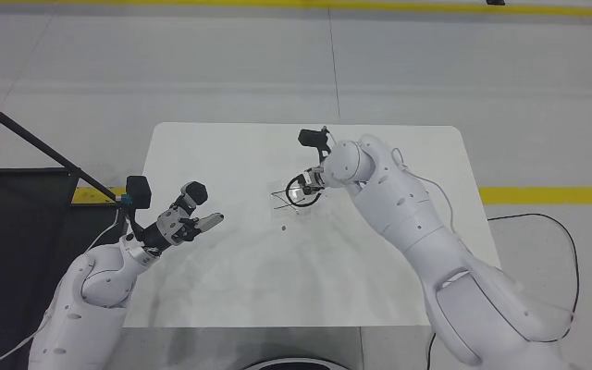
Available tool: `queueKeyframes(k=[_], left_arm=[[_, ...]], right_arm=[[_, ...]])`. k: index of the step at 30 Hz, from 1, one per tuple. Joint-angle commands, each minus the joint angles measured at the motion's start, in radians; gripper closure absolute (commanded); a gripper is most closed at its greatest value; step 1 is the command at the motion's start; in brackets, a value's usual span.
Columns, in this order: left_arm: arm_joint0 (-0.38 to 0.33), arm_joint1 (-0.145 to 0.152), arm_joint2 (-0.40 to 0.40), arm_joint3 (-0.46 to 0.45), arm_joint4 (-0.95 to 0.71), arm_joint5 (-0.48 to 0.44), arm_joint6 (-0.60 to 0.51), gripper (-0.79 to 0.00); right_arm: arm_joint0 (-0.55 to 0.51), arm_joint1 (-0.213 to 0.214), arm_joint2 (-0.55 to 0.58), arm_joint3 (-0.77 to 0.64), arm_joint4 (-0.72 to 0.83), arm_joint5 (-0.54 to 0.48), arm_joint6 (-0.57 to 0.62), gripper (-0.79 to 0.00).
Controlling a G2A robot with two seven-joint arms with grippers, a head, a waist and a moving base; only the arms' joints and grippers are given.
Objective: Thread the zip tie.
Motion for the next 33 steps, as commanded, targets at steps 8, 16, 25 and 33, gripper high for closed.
queueKeyframes(k=[8, 16, 25, 33], left_arm=[[0.0, 0.0, 0.0, 0.0, 0.0, 0.0, 0.0, -0.785], [0.0, 0.0, 0.0, 0.0, 0.0, 0.0, 0.0, -0.785], [0.0, 0.0, 0.0, 0.0, 0.0, 0.0, 0.0, -0.785], [0.006, 0.0, 0.004, -0.016, 0.003, 0.02, 0.004, -0.785]], right_arm=[[-0.007, 0.003, 0.023, -0.016, -0.01, -0.014, -0.006, 0.0], [-0.032, 0.021, 0.058, -0.065, -0.029, -0.018, -0.007, 0.0], [-0.1, 0.069, 0.138, -0.196, -0.055, -0.078, 0.004, 0.0], [-0.245, 0.136, 0.252, -0.464, -0.135, -0.123, 0.007, 0.0]])
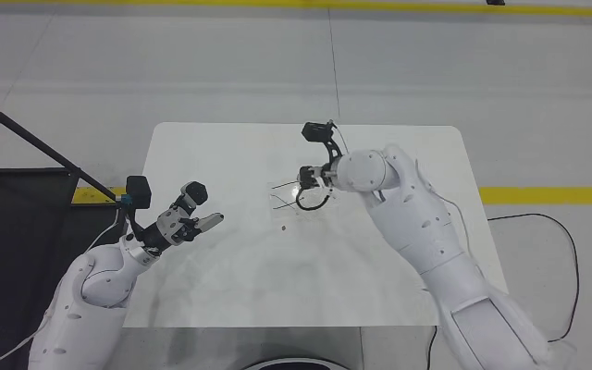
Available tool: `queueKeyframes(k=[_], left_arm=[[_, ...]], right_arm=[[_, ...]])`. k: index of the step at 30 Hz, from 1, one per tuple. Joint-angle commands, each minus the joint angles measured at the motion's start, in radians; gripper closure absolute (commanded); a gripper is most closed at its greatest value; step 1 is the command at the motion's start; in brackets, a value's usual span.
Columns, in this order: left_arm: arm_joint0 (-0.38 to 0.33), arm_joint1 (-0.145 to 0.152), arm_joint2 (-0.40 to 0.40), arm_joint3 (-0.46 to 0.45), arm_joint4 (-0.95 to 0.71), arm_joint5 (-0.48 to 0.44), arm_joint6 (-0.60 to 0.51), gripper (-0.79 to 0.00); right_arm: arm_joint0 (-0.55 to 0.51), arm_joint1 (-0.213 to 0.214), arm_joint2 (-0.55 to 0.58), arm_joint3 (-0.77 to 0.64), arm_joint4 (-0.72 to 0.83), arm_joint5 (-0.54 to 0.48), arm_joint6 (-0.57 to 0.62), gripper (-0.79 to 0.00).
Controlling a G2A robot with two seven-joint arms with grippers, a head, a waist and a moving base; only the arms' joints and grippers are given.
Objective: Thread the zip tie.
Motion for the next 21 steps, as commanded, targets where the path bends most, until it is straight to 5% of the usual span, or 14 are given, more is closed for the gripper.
queueKeyframes(k=[1, 8, 12, 19, 21], left_arm=[[0.005, 0.0, 0.002, -0.014, 0.003, 0.012, 0.001, -0.785], [-0.015, 0.015, -0.012, -0.005, -0.081, -0.048, -0.103, -0.785], [-0.039, 0.037, -0.005, 0.014, -0.184, -0.138, -0.266, -0.785], [-0.079, 0.094, 0.047, -0.025, -0.538, -0.138, -0.592, -0.785], [-0.083, 0.114, 0.038, 0.009, -0.612, -0.138, -0.592, -0.785]], right_arm=[[-0.054, 0.021, 0.037, -0.103, -0.029, -0.02, 0.011, 0.0], [-0.202, 0.077, 0.143, -0.384, -0.106, -0.121, 0.096, 0.0], [-0.27, 0.1, 0.18, -0.512, -0.153, -0.18, 0.145, 0.0], [-0.378, 0.134, 0.25, -0.679, -0.115, -0.321, 0.247, 0.0], [-0.396, 0.142, 0.274, -0.699, -0.072, -0.325, 0.281, 0.0]])
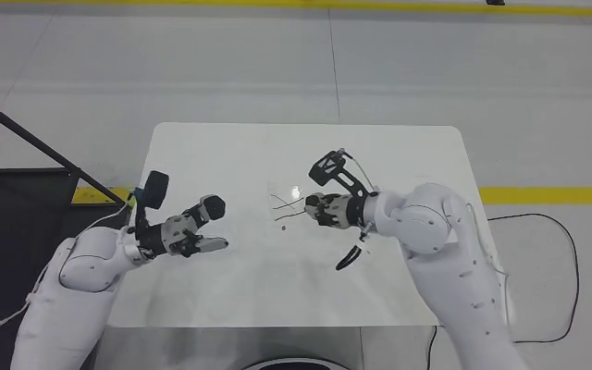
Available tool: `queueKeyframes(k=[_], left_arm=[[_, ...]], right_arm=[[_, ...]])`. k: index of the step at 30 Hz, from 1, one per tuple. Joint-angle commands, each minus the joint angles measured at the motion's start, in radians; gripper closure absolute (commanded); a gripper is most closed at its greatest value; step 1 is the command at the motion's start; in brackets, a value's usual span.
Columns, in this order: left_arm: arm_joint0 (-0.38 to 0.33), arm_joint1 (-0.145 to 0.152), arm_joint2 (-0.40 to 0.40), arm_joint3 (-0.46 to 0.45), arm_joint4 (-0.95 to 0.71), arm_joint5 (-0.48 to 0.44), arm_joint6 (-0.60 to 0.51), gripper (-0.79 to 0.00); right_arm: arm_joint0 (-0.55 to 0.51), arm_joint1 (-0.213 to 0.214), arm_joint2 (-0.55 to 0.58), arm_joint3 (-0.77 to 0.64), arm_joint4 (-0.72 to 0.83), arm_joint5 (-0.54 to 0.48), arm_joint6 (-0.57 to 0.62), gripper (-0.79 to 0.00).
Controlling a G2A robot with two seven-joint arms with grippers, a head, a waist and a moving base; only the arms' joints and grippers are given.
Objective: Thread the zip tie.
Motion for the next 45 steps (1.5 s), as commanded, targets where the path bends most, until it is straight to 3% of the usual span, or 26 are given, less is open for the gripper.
queueKeyframes(k=[1, 14, 19, 23, 33, 39, 45], left_arm=[[-0.002, 0.012, -0.014, 0.03, -0.055, 0.0, 0.023, -0.785], [0.005, 0.012, -0.001, 0.009, -0.034, 0.02, 0.03, -0.785], [-0.018, 0.02, 0.07, 0.008, -0.129, 0.044, -0.022, -0.785], [-0.067, 0.035, 0.142, 0.018, -0.24, 0.098, -0.075, -0.785], [-0.227, 0.099, 0.377, 0.032, -0.524, 0.255, -0.233, -0.785], [-0.284, 0.135, 0.424, 0.067, -0.671, 0.28, -0.257, -0.785], [-0.296, 0.163, 0.464, 0.075, -0.638, 0.295, -0.273, -0.785]], right_arm=[[-0.01, 0.004, 0.018, -0.009, 0.033, 0.011, 0.015, 0.0], [-0.022, 0.004, 0.011, -0.009, 0.028, 0.005, -0.008, 0.0], [-0.031, 0.019, -0.026, -0.054, 0.006, -0.228, 0.0, 0.0], [-0.046, 0.034, -0.035, -0.075, 0.014, -0.342, -0.042, 0.0], [0.058, 0.144, -0.173, -0.024, 0.118, -0.54, -0.24, 0.0], [0.118, 0.222, -0.219, 0.005, 0.194, -0.601, -0.301, 0.0], [0.141, 0.268, -0.244, 0.013, 0.247, -0.647, -0.347, 0.0]])
